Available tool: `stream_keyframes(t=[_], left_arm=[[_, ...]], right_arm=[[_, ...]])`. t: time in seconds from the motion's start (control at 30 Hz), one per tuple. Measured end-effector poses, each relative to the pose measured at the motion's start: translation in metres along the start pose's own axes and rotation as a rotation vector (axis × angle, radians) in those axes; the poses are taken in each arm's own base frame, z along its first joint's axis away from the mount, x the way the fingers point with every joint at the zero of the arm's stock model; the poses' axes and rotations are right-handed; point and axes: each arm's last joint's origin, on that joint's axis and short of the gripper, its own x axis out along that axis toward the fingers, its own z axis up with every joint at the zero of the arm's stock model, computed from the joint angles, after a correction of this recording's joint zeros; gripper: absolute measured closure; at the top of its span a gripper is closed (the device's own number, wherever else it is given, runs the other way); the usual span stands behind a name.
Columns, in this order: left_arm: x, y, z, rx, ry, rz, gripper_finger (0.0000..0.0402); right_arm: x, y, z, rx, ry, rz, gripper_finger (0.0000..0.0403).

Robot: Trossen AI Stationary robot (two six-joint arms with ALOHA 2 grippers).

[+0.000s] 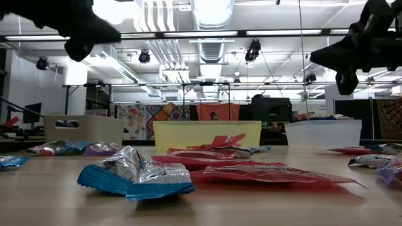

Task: Sort candy
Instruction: Put the violet gummy into the yellow bin

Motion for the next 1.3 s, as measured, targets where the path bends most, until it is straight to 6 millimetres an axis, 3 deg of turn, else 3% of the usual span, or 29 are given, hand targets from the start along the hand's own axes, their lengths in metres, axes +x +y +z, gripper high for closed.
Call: stream_keyframes(t=[0.17,0.37,0.57,1.0,1.3], left_arm=[[0.021,-0.017,-0.003,0.096,0.298,0.106,0.0363],[0.050,-0.040,-0.020,0.102,0.471,0.138,0.0363],[0.070,-0.046,-0.033,0.103,0.630,0.282,0.0359],[0.094,-0.043,-0.069,0.405,0.808,0.295,0.0226],[0.096,-0.030,-0.089,0.440,0.761,0.372,0.0231]], right_arm=[[0.000,-0.001,0.000,0.002,0.000,-0.011,0.0365],[0.000,-0.001,-0.003,0.048,0.034,0.005,0.0365],[0.000,-0.001,-0.003,0.062,0.047,-0.003,0.0365],[0.000,-0.001,-0.004,0.062,0.052,-0.006,0.0365],[0.002,-0.003,-0.007,0.052,0.088,-0.028,0.0365]])
